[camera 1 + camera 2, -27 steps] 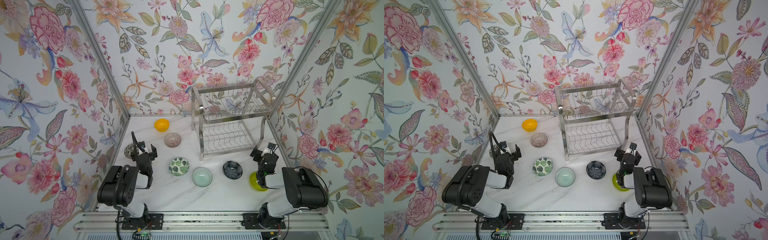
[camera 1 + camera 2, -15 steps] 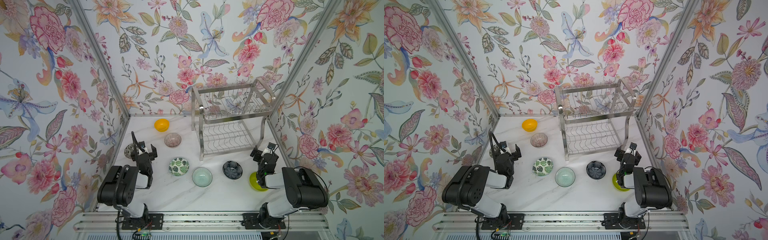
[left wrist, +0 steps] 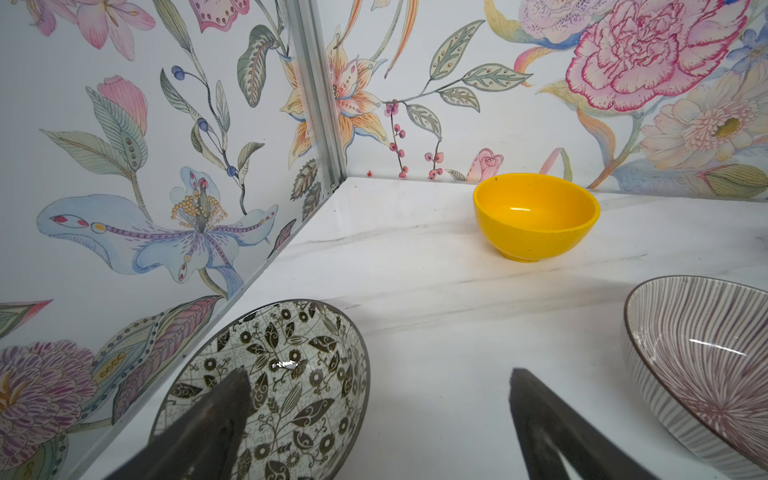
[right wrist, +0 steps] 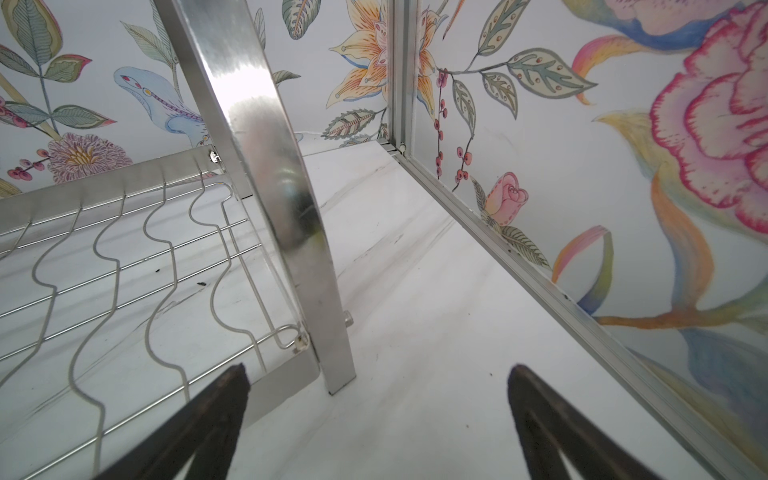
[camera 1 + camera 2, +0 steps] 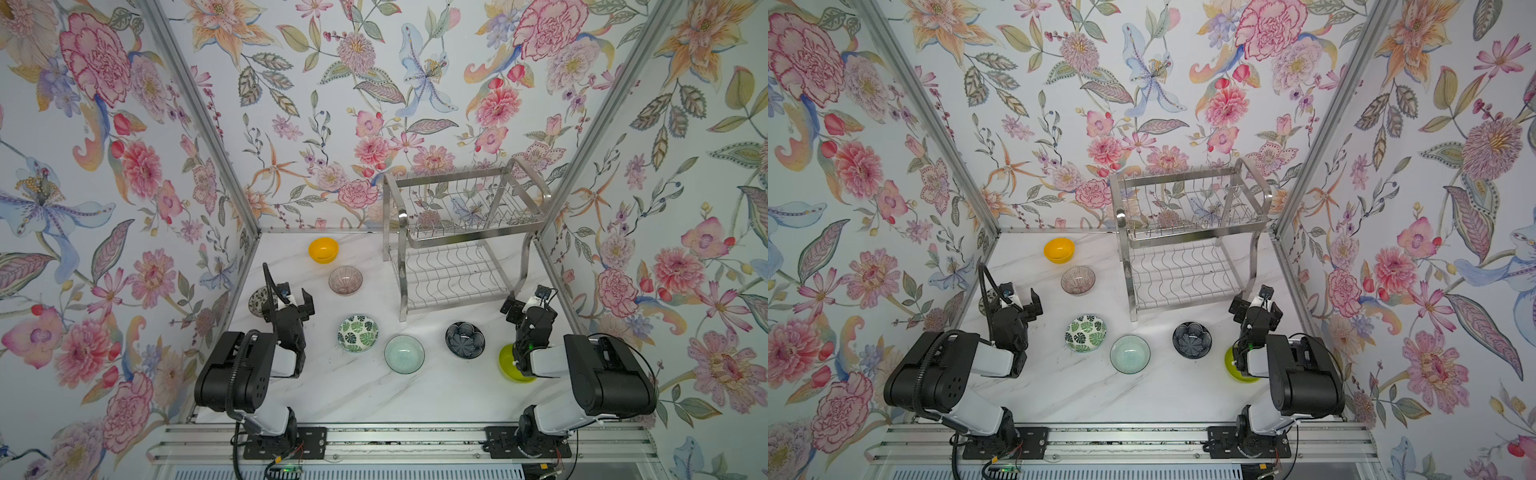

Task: Load the bowls into the dish rack
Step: 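Raise both arms from rest and move grippers toward the dark grey bowl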

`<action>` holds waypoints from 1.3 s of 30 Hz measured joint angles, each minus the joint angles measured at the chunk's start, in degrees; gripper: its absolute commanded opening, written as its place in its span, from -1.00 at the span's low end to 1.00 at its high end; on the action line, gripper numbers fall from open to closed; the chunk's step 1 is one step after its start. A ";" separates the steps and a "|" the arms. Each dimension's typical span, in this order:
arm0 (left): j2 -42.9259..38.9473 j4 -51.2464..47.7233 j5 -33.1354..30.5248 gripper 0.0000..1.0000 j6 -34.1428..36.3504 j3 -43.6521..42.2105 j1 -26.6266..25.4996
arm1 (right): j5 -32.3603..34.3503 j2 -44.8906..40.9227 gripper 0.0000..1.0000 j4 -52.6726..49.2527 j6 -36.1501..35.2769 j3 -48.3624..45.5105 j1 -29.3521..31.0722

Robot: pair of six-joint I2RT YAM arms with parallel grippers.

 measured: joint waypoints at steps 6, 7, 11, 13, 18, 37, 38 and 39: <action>0.00 -0.02 0.00 0.98 0.00 0.00 0.00 | -0.20 0.00 0.97 -0.24 0.00 0.00 0.00; 0.00 0.00 0.00 0.98 -0.02 0.00 0.00 | -0.20 0.00 0.97 -0.24 -0.02 0.00 0.00; 0.00 0.00 0.00 0.98 -0.02 0.00 0.00 | -0.22 0.00 0.97 -0.37 -0.02 0.00 0.00; 0.00 -0.02 0.02 0.98 -0.02 0.00 0.00 | -0.22 0.00 0.97 -0.55 -0.02 0.00 0.00; -0.63 -0.81 -0.11 0.98 -0.04 -0.02 0.00 | 0.42 -0.35 0.97 -1.11 0.00 0.00 0.13; -41.38 -43.21 -13.92 0.98 -17.90 8.52 -0.98 | 18.05 -17.84 0.97 -25.46 8.98 7.30 2.73; -41.94 -46.36 -12.92 0.98 -20.24 9.55 -0.98 | 17.68 -18.64 0.97 -30.08 11.41 9.73 1.88; -42.10 -48.46 -11.80 0.98 -22.01 10.43 -1.01 | 17.00 -19.26 0.97 -33.38 12.85 11.87 0.96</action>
